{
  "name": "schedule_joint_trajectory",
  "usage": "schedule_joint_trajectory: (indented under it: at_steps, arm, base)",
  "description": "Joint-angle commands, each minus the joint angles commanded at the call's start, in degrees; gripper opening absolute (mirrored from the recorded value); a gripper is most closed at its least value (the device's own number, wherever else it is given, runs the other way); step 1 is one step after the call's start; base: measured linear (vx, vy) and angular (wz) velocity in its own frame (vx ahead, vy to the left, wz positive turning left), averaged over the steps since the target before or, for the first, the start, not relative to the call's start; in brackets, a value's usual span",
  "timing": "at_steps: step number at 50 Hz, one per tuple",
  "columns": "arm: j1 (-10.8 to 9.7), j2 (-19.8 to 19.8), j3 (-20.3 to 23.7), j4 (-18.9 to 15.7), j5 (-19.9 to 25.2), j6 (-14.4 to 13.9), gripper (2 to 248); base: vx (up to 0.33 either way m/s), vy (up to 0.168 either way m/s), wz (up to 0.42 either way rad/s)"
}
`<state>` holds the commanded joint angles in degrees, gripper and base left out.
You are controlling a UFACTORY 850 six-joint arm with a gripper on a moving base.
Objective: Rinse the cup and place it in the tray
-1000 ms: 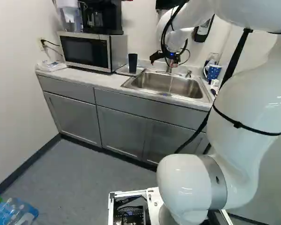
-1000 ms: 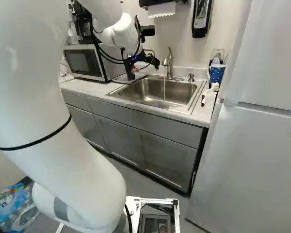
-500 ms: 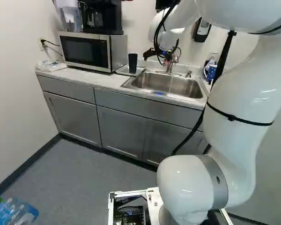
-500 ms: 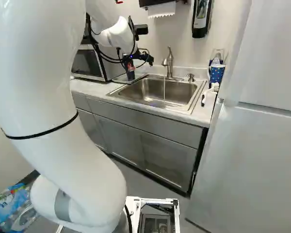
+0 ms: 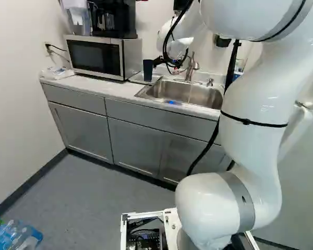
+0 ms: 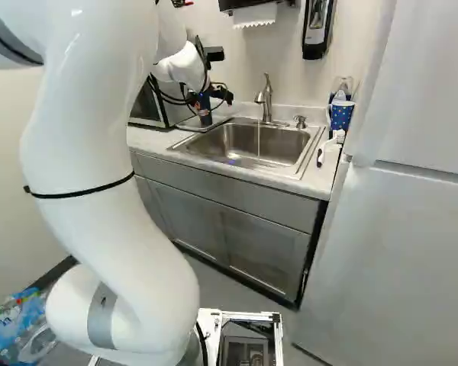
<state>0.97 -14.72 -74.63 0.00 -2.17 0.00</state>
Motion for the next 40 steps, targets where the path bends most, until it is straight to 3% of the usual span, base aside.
schedule_joint_trajectory:
  at_steps: [40]
  arm:
    - [3.44, -12.47, -9.83, 0.00, 3.78, 0.00, 247]
  base:
    - [0.000, 0.000, 0.000]
